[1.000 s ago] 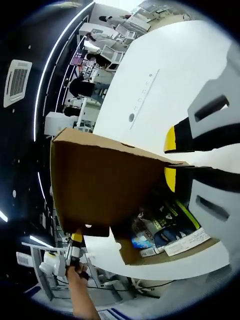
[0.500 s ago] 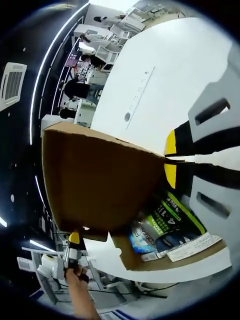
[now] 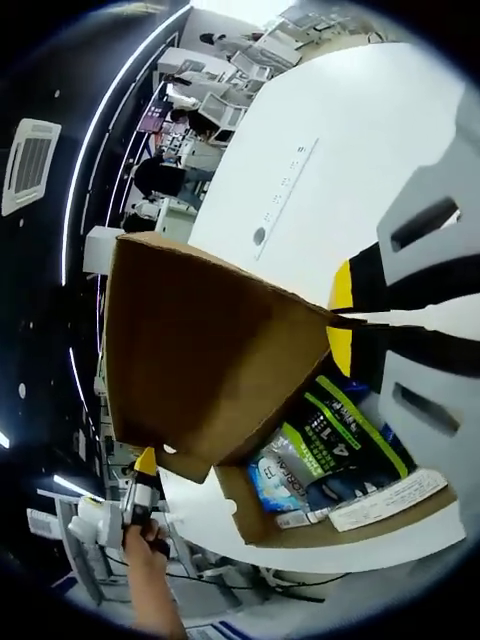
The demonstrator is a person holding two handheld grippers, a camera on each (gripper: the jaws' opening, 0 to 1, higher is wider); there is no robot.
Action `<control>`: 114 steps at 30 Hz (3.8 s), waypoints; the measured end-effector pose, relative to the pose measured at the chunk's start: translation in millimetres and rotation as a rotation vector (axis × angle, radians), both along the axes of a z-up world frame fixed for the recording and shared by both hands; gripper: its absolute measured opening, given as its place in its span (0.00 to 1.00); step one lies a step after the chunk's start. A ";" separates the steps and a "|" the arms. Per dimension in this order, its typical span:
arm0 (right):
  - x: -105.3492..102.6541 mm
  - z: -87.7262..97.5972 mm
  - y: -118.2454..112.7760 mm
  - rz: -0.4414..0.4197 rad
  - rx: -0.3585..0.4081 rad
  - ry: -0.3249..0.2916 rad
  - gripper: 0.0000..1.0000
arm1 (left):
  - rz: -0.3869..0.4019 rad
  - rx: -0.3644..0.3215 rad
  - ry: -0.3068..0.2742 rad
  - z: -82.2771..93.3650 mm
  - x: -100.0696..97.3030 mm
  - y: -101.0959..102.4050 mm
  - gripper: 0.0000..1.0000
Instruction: Operate the shoe box by opening the lid, removing the specified soft item, and placing it in the target area until the item is outside and the box remains undamaged.
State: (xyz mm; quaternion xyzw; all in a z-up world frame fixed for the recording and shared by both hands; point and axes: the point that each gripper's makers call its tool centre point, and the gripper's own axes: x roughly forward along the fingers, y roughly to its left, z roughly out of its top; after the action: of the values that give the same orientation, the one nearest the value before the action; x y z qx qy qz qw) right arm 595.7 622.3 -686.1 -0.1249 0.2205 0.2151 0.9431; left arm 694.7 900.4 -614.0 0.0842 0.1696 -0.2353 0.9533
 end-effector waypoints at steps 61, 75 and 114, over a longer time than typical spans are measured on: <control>18.6 -4.5 -4.4 -0.077 0.080 0.083 0.02 | 0.059 -0.050 0.163 -67.8 -21.5 6.9 0.00; 25.5 -7.9 -5.5 -0.075 0.067 0.088 0.03 | 0.070 -0.039 0.197 -79.0 -13.8 5.9 0.01; 5.2 5.3 -10.7 -0.055 0.122 0.123 0.09 | 0.033 0.056 0.240 -79.7 -38.5 -0.3 0.12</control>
State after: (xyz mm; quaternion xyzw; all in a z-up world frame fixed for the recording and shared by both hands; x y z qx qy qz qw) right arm 600.9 611.6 -680.8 -0.0475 0.2676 0.2097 0.9392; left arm 656.3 900.1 -693.7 0.0794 0.2905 -0.2231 0.9271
